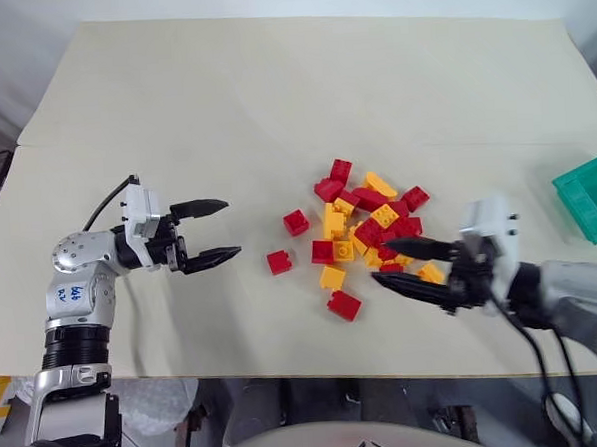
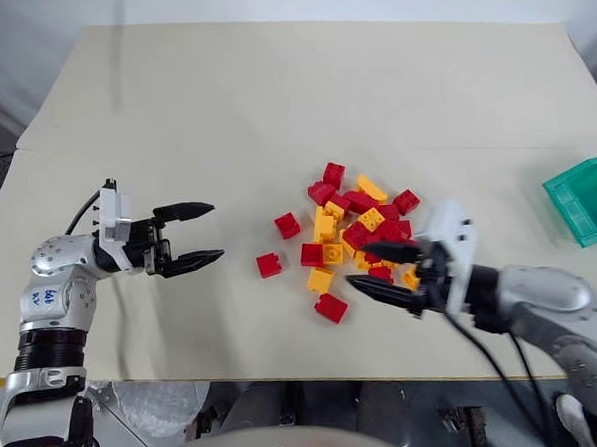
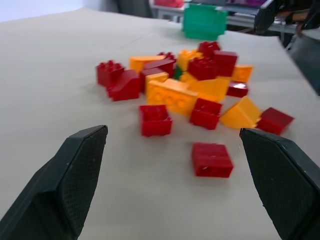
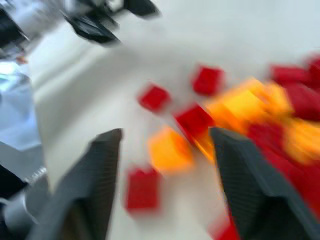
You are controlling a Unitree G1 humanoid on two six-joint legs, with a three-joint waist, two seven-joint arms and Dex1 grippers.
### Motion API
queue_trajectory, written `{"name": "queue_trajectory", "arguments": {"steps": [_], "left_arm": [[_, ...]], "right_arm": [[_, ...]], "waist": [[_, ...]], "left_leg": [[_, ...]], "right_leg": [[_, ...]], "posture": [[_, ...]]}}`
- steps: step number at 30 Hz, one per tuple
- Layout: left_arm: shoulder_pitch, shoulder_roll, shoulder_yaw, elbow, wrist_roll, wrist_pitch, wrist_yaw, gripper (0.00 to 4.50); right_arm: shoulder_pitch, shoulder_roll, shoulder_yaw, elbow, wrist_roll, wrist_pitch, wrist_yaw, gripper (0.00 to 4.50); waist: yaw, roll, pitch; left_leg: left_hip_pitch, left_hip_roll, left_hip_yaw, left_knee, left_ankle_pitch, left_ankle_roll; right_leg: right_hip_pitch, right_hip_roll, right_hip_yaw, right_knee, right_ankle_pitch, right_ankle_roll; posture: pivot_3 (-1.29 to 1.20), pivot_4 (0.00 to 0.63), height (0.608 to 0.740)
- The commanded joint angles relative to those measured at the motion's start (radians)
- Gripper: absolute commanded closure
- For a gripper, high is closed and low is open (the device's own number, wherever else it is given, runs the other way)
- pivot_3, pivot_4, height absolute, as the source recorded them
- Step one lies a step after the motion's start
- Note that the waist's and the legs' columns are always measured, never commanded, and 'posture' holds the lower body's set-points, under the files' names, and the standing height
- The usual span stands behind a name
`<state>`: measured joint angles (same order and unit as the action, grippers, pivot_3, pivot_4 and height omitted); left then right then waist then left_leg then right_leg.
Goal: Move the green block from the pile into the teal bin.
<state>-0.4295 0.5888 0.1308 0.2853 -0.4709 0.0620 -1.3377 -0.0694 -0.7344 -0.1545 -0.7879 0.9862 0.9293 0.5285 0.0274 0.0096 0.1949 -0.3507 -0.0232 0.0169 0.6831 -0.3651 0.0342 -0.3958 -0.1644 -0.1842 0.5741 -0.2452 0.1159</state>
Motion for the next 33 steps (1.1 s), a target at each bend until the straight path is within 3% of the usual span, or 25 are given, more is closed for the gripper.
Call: {"name": "queue_trajectory", "arguments": {"steps": [1,3,5,10,20,33], "left_arm": [[0.028,-0.014,-0.001,-0.062,-0.052,-0.015,-0.058,0.0],[0.037,-0.019,-0.01,-0.075,-0.056,-0.019,-0.082,0.0],[0.038,-0.026,-0.011,-0.08,-0.069,-0.022,-0.11,0.0],[0.025,-0.035,-0.015,-0.077,-0.133,-0.017,-0.237,0.0],[-0.011,-0.032,-0.044,-0.023,-0.128,-0.072,-0.257,0.0],[-0.049,-0.055,-0.067,0.029,-0.129,-0.095,-0.248,0.0]], "right_arm": [[-0.023,0.059,0.13,0.005,-0.067,-0.001,-0.067,3.27],[-0.043,0.092,0.177,0.045,-0.103,-0.01,-0.081,4.02],[-0.074,0.113,0.215,0.108,-0.17,-0.031,-0.093,4.49],[-0.165,0.148,0.266,0.325,-0.35,-0.147,-0.075,4.49],[-0.241,0.172,0.113,0.552,-0.478,-0.278,-0.104,4.49],[-0.102,0.035,-0.109,0.47,-0.462,-0.256,0.001,4.49]], "waist": [[0.001,0.0,0.0],[0.0,0.0,0.0],[-0.002,-0.001,0.0],[-0.004,0.0,0.0],[-0.001,-0.001,0.0],[-0.002,0.0,0.0]], "left_leg": [[0.0,-0.001,0.0,0.0,0.0,0.0],[-0.001,-0.001,0.001,0.001,0.0,0.001],[-0.001,-0.002,0.001,0.001,0.0,0.001],[0.001,-0.001,0.006,0.001,0.0,0.001],[0.001,-0.001,0.008,0.001,0.0,0.002],[0.002,0.0,0.01,0.001,0.0,0.002]], "right_leg": [[0.0,0.0,0.0,0.0,0.0,0.0],[-0.001,0.0,0.0,0.0,0.0,0.0],[-0.001,0.0,0.0,0.0,0.0,0.0],[-0.002,0.0,-0.001,0.002,0.0,0.0],[-0.002,0.001,0.0,0.003,0.001,0.001],[-0.003,0.001,0.001,0.003,0.001,0.001]], "posture": [[0.0,0.15,0.74],[0.0,0.15,0.74],[0.0,0.15,0.74],[0.0,0.15,0.74],[0.0,0.15,0.74],[0.0,0.15,0.74]]}}
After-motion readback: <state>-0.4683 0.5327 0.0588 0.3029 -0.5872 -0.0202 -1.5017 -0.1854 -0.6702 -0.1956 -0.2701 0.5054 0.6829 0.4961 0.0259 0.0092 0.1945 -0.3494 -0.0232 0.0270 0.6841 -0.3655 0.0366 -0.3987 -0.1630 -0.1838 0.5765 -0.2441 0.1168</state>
